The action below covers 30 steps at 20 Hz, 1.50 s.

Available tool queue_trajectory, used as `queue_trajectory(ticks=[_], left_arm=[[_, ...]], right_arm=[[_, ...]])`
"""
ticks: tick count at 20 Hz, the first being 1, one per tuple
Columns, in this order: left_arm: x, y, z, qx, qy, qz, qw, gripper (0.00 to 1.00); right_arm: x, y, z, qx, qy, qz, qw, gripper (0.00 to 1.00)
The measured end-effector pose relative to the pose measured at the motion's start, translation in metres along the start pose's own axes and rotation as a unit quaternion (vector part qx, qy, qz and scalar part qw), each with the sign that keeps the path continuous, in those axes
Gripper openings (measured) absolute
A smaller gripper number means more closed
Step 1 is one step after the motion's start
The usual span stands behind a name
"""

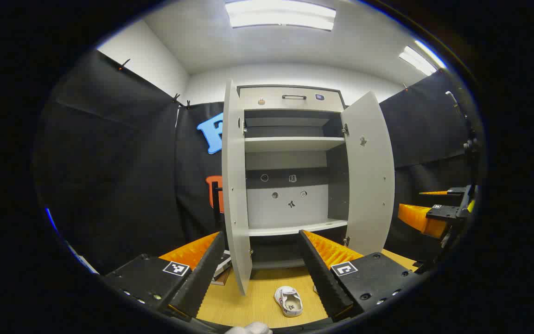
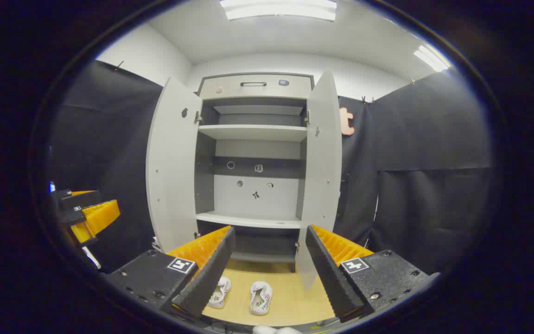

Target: Grab one shoe with the right hand and put it into the shoe cabinet, grab the other shoe with the left hand and put it into the shoe cabinet; then close the right door with the right hand and the left door with the left hand.

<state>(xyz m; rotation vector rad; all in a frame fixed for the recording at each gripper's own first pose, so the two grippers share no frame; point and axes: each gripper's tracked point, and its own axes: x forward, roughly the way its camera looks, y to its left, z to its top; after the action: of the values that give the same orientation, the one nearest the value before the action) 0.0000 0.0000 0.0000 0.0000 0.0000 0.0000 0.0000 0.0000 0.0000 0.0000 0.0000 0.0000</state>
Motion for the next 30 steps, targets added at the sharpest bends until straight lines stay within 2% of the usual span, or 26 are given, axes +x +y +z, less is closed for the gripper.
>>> queue_trajectory(ticks=[10, 14, 18, 21, 24, 28, 30], left_arm=[[-0.001, 0.002, -0.001, 0.000, 0.001, 0.001, 1.000, 0.95], [-0.003, 0.002, -0.003, -0.004, 0.004, 0.002, 1.000, 0.95], [0.000, 0.003, -0.008, -0.005, 0.013, 0.006, 1.000, 0.95], [0.001, 0.005, -0.019, -0.007, 0.020, 0.010, 1.000, 0.95], [0.000, 0.009, -0.022, -0.006, 0.027, 0.025, 0.999, 0.95], [0.002, 0.011, -0.028, 0.005, 0.040, 0.031, 0.999, 0.95], [0.006, 0.011, -0.027, 0.012, 0.041, 0.034, 0.999, 0.95]], right_arm=[[-0.003, 0.009, -0.012, -0.008, 0.016, 0.000, 1.000, 0.99], [0.002, 0.017, -0.039, -0.021, 0.042, 0.001, 0.999, 0.98], [0.011, 0.028, -0.124, -0.045, 0.143, 0.012, 0.989, 0.99], [0.021, 0.037, -0.203, -0.047, 0.222, 0.028, 0.974, 0.99], [0.039, 0.044, -0.278, -0.021, 0.281, 0.037, 0.959, 0.98], [0.073, 0.058, -0.352, 0.024, 0.337, 0.042, 0.940, 0.95], [0.100, 0.062, -0.379, 0.026, 0.346, 0.041, 0.937, 0.95]])
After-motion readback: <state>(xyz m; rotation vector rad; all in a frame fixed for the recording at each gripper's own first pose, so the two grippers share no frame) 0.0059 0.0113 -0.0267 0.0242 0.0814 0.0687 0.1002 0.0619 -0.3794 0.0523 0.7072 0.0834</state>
